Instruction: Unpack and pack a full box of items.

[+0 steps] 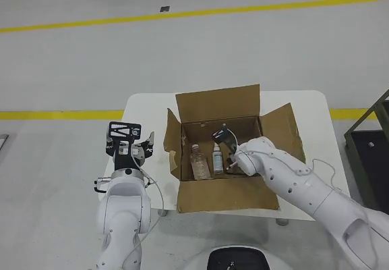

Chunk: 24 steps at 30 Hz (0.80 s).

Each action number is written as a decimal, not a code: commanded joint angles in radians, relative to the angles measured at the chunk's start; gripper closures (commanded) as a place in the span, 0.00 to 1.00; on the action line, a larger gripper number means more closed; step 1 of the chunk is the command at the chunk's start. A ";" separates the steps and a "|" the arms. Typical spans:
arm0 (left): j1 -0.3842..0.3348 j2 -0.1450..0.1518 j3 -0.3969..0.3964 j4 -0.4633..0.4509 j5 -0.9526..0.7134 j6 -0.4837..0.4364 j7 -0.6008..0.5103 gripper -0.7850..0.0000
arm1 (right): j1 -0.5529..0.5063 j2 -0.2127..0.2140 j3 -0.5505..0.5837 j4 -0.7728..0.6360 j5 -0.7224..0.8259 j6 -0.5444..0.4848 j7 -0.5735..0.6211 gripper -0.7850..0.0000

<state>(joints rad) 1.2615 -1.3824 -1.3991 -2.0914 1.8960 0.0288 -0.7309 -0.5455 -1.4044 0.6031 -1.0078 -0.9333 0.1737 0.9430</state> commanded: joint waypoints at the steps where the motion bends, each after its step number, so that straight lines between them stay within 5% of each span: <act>1: 0.000 0.000 0.000 0.000 0.000 0.000 0.000 0.00 | 0.010 -0.011 -0.007 0.023 0.001 -0.007 -0.003 0.57; 2: 0.000 0.000 0.000 0.000 0.000 0.000 0.000 0.00 | 0.014 -0.016 -0.009 0.033 0.004 -0.011 -0.004 0.55; 3: 0.000 0.000 0.000 0.000 0.000 0.000 0.000 0.00 | 0.018 -0.020 -0.006 0.040 0.014 -0.017 -0.006 0.33; 6: 0.000 0.000 0.000 0.000 0.000 0.000 0.000 0.00 | 0.029 -0.026 0.003 0.052 0.015 -0.033 -0.013 0.35; 12: 0.000 0.000 0.000 0.000 0.000 0.000 0.000 0.00 | 0.016 0.007 0.123 -0.085 0.009 -0.020 -0.083 0.69; 14: 0.000 0.000 0.000 0.000 0.000 0.000 0.000 0.00 | -0.015 0.040 0.219 -0.207 0.002 -0.036 -0.091 1.00; 24: 0.000 0.000 0.000 0.000 0.000 0.000 0.000 0.00 | -0.285 0.169 0.785 -0.787 -0.056 -0.103 0.012 1.00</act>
<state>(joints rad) 1.2615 -1.3824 -1.3991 -2.0914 1.8960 0.0288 -0.7309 -0.7920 -1.2428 1.3198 -1.7488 -0.9960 0.0742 0.9533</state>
